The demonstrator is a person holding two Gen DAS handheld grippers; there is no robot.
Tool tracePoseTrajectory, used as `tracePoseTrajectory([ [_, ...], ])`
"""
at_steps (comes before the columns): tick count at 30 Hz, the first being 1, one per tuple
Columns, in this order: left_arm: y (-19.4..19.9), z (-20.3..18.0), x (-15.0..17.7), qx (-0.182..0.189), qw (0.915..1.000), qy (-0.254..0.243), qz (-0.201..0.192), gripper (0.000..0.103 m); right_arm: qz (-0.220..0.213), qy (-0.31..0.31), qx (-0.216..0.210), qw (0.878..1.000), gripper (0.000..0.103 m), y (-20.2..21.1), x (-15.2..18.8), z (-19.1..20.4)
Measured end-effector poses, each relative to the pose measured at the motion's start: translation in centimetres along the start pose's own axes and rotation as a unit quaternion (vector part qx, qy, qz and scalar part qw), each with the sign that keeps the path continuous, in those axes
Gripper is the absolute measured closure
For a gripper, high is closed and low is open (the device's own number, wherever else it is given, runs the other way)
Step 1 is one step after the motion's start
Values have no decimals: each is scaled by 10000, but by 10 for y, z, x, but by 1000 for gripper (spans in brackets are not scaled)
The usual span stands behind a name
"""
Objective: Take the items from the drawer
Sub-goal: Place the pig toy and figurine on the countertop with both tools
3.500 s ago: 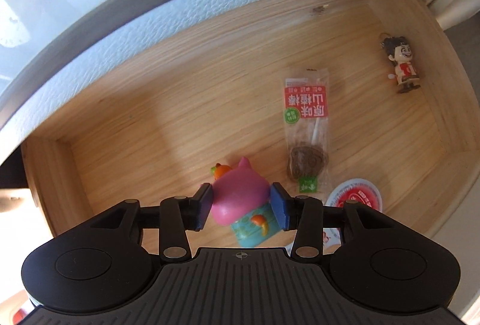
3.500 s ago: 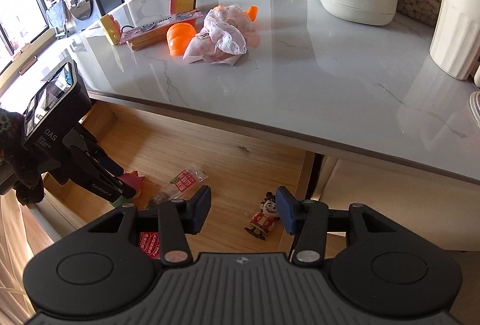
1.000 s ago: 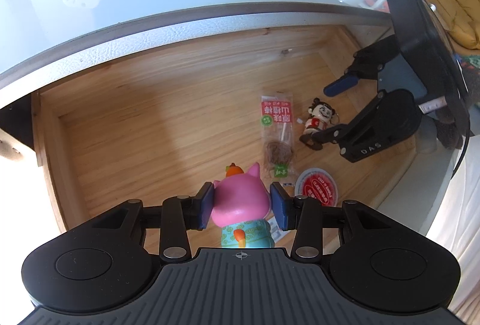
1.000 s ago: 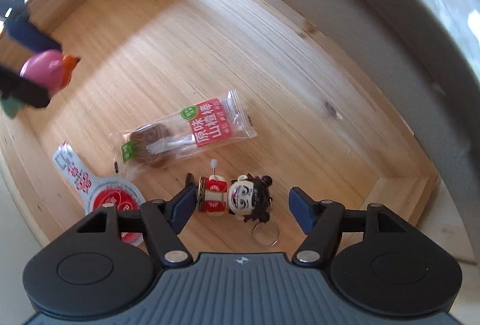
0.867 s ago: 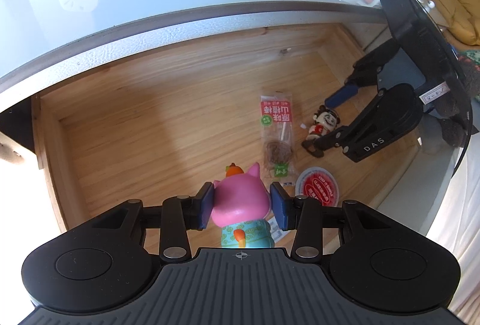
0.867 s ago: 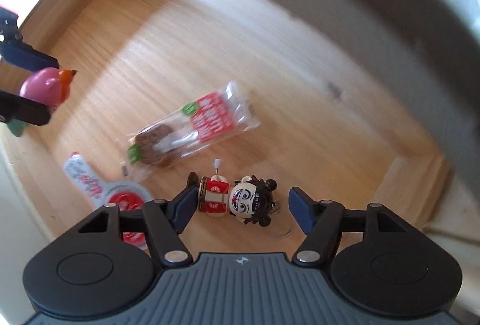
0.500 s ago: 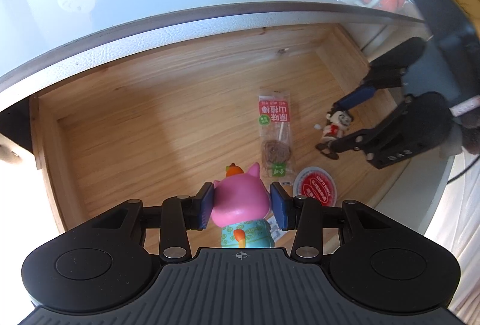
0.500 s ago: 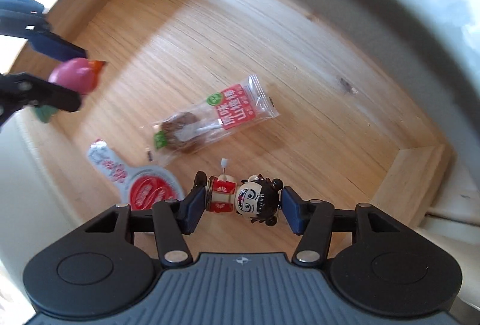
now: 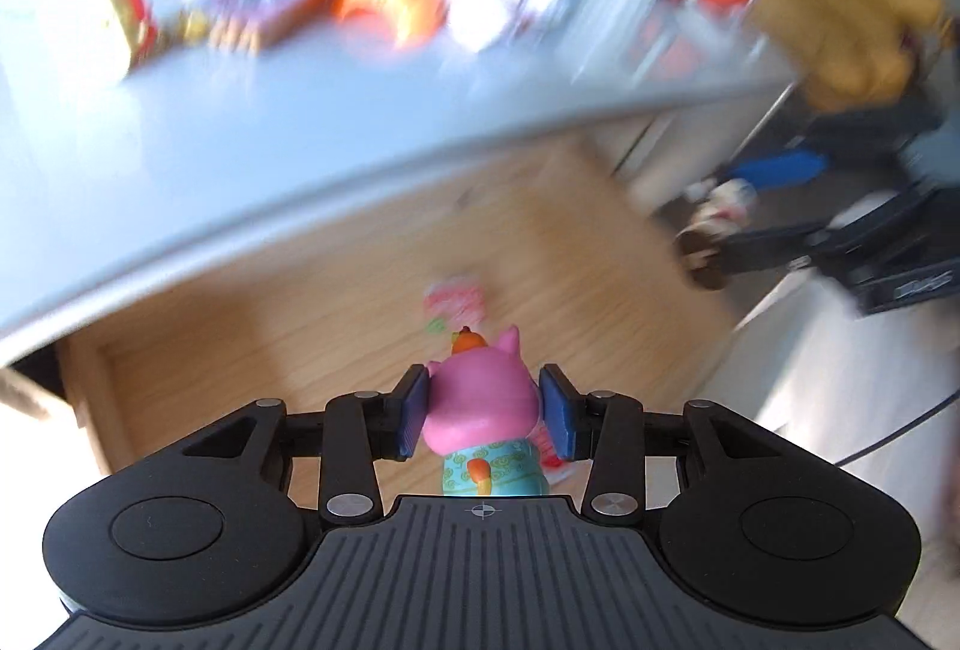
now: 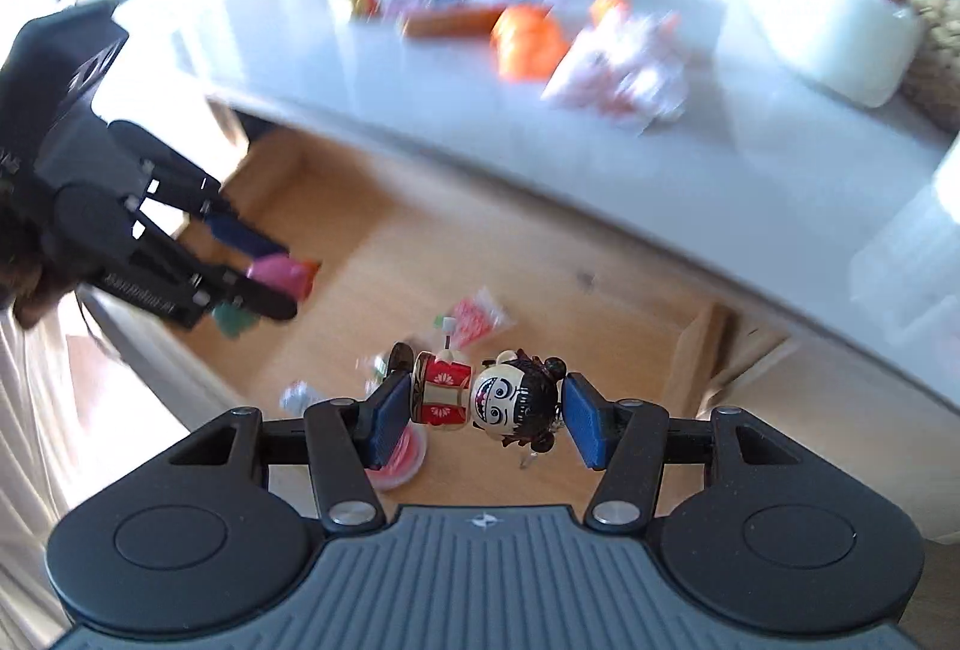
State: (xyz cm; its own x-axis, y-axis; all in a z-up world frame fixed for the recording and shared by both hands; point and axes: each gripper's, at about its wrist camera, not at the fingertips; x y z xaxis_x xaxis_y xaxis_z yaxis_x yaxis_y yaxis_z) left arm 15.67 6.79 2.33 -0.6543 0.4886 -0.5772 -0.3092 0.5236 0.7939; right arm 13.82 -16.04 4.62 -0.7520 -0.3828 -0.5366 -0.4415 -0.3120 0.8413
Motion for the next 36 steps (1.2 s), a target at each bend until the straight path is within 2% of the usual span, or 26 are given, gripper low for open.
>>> tracePoseTrajectory([
  [1,15,-4,-12,92,9997,-18,-237,59,-206,-43,16,9998,48,11,-4,-3],
  [3,52,-17,-43,16,9956,-286,-895,59,-746,-121,84,9971,48,33,-17,-10],
  [6,90,-27,-81,-389,9829,-440,-1747,58,-1539,-233,381,9871,48,66,-46,-23],
  [7,96,-31,-95,-630,9771,-452,-1983,58,-1735,-265,479,9833,48,76,-59,-30],
  [9,93,-28,-112,-1092,9694,-402,-2160,58,-2062,-278,695,9757,48,79,-78,-36],
  [11,74,-17,-123,-1542,9648,-172,-2122,58,-2258,-221,970,9691,48,65,-93,-37],
  [13,51,-2,-123,-1824,9639,167,-1934,58,-2203,-324,1081,9689,48,44,-105,-42],
  [18,5,29,-103,-1958,9673,618,-1488,56,-1712,-684,1140,9762,48,-25,-107,-55],
  [20,-1,31,-95,-1928,9663,557,-1614,53,-1521,-774,1144,9787,48,-44,-103,-61],
  [23,-14,26,-95,-2219,9656,246,-1333,48,-1270,-833,1174,9814,47,-66,-97,-66],
  [27,-27,16,-92,-2536,9591,-281,-1229,45,-1346,-947,1151,9796,47,-69,-93,-70],
  [31,-20,16,-94,-2428,9593,-128,-1439,47,-1386,-1022,988,9801,47,-57,-93,-72],
  [36,2,14,-101,-2674,9467,-183,-1784,48,-1696,-1066,749,9769,47,-23,-88,-76],
])
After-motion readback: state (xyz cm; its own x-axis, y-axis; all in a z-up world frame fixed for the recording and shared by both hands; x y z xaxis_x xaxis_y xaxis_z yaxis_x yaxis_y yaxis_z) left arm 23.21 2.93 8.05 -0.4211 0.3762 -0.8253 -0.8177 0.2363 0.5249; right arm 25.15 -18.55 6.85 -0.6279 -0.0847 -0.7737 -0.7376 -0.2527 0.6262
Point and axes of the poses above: each gripper's, at about its wrist camera, not at the fingertips, and y roughly against the way its jaws point, z to its left, x to its underside, and after that the axes turned 7 degrees about -y, right-handed
